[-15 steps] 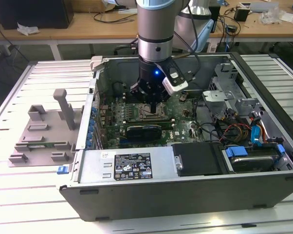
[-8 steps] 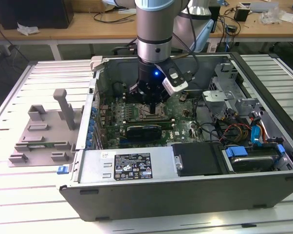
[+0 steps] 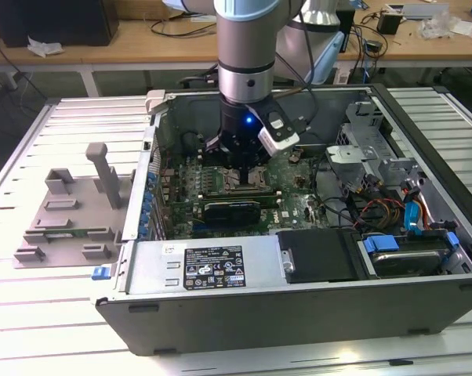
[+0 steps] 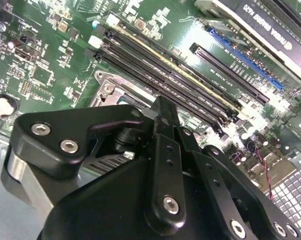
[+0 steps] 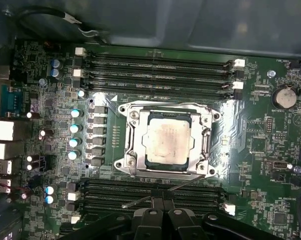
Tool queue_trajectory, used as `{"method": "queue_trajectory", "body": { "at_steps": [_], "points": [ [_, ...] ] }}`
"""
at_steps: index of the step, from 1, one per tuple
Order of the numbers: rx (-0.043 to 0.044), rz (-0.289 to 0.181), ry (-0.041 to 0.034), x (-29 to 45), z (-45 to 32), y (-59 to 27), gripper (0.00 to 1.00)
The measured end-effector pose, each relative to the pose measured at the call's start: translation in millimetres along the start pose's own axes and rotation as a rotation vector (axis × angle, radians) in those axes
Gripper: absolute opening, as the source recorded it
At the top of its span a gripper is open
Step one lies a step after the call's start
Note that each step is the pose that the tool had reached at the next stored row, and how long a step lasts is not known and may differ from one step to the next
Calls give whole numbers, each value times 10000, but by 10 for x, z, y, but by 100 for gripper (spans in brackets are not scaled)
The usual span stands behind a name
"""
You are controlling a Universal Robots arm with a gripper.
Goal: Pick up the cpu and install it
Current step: 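Install the second cpu locking lever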
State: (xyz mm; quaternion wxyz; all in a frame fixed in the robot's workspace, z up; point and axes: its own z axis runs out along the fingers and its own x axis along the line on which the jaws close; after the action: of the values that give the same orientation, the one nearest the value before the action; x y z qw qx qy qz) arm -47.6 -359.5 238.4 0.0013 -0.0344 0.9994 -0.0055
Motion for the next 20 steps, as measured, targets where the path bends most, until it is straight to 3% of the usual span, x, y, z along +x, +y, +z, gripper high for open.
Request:
{"method": "queue_trajectory", "body": {
  "at_steps": [10, 20],
  "points": [
    [3, -2, 1, 101, 48, 7, 11],
    [2, -2, 0, 105, 57, 8, 11]
  ]
}}
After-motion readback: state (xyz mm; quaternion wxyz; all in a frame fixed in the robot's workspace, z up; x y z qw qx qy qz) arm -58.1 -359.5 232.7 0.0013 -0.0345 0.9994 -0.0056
